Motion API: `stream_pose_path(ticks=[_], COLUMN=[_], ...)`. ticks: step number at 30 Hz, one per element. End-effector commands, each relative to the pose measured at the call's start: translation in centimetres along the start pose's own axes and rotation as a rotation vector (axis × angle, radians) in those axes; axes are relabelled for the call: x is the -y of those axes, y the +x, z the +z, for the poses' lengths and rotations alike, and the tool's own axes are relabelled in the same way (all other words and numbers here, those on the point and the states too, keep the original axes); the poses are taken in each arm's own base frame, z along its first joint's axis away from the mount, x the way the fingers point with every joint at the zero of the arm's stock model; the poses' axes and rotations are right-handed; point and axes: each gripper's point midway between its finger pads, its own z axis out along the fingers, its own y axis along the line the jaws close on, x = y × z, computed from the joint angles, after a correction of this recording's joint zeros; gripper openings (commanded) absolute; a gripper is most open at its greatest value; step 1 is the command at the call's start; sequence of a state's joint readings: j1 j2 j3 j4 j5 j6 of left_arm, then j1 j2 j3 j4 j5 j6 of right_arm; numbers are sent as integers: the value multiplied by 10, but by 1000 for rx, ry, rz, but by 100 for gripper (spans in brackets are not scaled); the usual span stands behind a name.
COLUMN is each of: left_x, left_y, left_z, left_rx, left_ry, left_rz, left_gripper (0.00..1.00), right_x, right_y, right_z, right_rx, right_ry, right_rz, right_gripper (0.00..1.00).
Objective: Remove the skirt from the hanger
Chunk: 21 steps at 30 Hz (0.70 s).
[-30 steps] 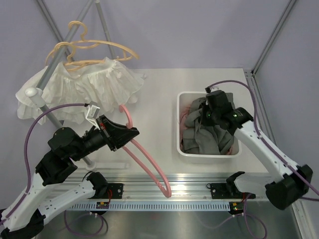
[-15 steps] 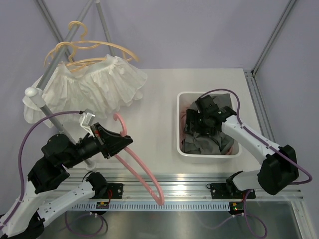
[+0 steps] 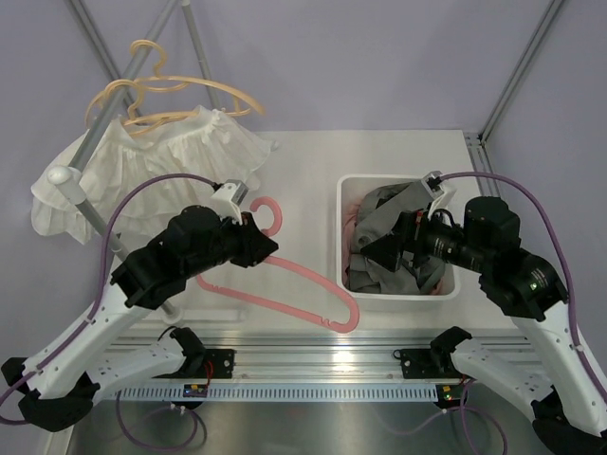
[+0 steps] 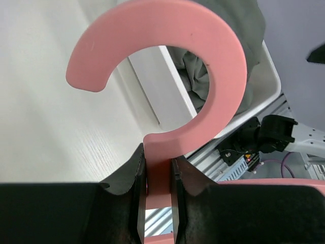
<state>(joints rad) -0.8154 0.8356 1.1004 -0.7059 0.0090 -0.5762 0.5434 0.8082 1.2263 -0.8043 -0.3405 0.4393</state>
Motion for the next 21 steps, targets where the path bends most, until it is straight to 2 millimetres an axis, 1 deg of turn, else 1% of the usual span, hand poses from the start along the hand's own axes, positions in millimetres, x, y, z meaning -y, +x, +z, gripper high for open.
stream_pose_path(ticks=[1, 2, 4, 5, 7, 8, 10, 13, 15, 16, 18, 19, 21], left_x=[7, 8, 9, 10, 10, 11, 11, 10, 10, 10, 9, 8, 10], left_y=[-41, -43, -46, -49, -51, -52, -50, -49, -50, -51, -51, -51, -51], left_z=[-11, -10, -9, -10, -9, -8, -3, 0, 1, 2, 3, 4, 6], left_rx=[108, 108, 115, 123, 128, 131, 118, 115, 119, 119, 117, 116, 118], left_ry=[-28, -33, -31, -29, -37, -36, -36, -40, -40, -41, -46, -51, -43], left_rz=[50, 50, 51, 49, 49, 49, 53, 51, 54, 55, 63, 64, 68], left_gripper=[0, 0, 0, 0, 0, 0, 0, 0, 0, 0, 0, 0, 0], right_x=[-53, -57, -66, -67, -68, -71, -72, -79, -81, -84, -87, -89, -90], right_y=[11, 15, 25, 32, 41, 47, 53, 61, 65, 72, 74, 81, 84], right_z=[-15, -18, -24, -24, -24, -27, -29, -34, -33, -33, -30, -29, -20], right_rx=[-108, -129, -181, -206, -234, -253, -273, -294, -302, -326, -335, -358, -370], right_ry=[-284, -305, -375, -400, -419, -438, -440, -464, -472, -482, -484, -497, -491], right_rz=[-35, -31, -19, -17, -4, -8, -3, 0, 3, 7, 16, 16, 24], right_gripper=[99, 99, 94, 90, 86, 84, 82, 82, 81, 81, 79, 77, 75])
